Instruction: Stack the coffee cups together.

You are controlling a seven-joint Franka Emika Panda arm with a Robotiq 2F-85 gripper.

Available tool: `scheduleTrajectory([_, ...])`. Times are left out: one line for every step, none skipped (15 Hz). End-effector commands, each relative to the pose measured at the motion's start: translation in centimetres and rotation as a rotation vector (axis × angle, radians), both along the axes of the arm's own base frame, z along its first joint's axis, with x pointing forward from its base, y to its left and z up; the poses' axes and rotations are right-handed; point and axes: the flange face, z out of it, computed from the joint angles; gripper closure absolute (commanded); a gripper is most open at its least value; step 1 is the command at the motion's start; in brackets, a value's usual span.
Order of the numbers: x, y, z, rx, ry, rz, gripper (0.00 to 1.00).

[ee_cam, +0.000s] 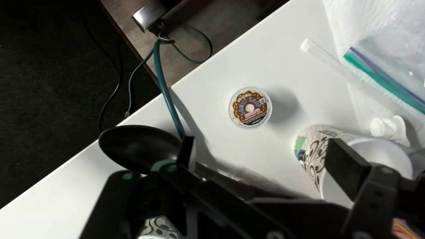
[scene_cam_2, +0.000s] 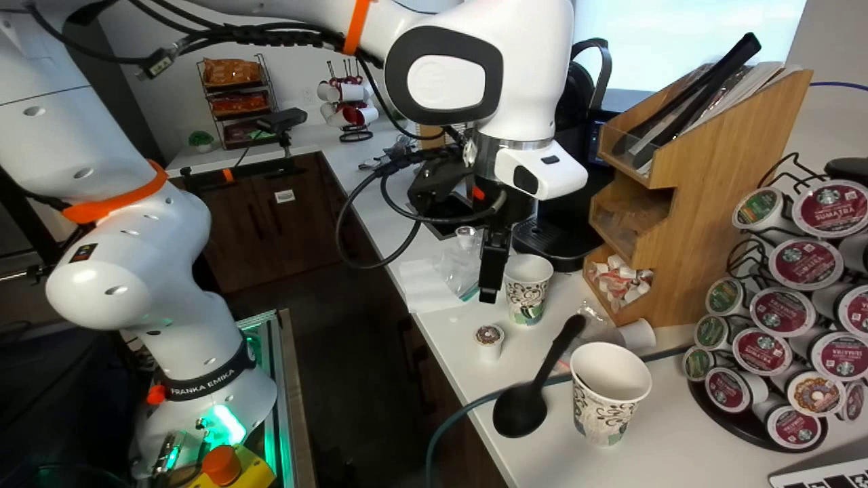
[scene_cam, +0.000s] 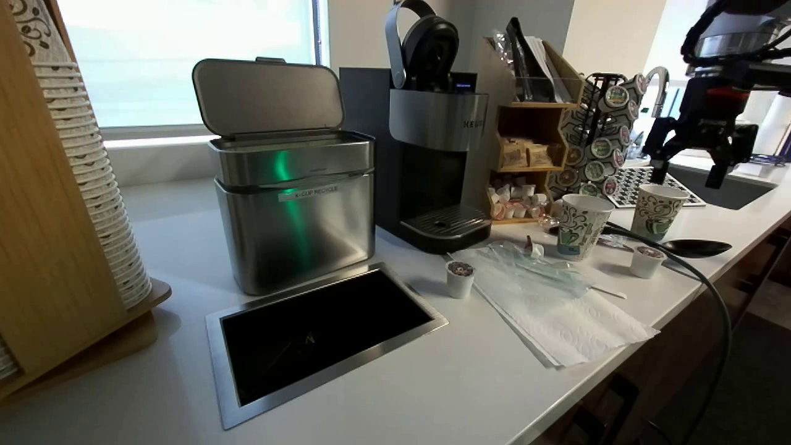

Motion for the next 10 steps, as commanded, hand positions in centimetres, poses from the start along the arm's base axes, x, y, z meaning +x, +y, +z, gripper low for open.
scheduleTrajectory([0.2, -0.1, -0.1, -0.001, 0.003, -0.003, 0.0])
scheduleTrajectory([0.3, -0.1, -0.1, -0.002, 0.004, -0.005, 0.0])
scheduleTrajectory([0.3, -0.2, 0.0, -0.002, 0.003, -0.007, 0.0])
scheduleTrajectory([0.6, -0.2, -0.2, -0.004, -0.022, -0.025, 0.0])
scheduleTrajectory([1.2, -0.1, -0.6, -0.031, -0.046, -0.076, 0.0])
scheduleTrajectory([1.8, 0.2, -0.9, -0.038, -0.081, -0.102, 0.0])
scheduleTrajectory([2.6, 0.6, -1.2, -0.065, -0.13, -0.127, 0.0])
scheduleTrajectory([3.3, 0.9, -1.5, -0.09, -0.161, -0.141, 0.0])
scheduleTrajectory([4.0, 1.2, -1.9, -0.104, -0.182, -0.159, 0.0])
scheduleTrajectory([4.6, 1.5, -2.5, -0.116, -0.203, -0.173, 0.0])
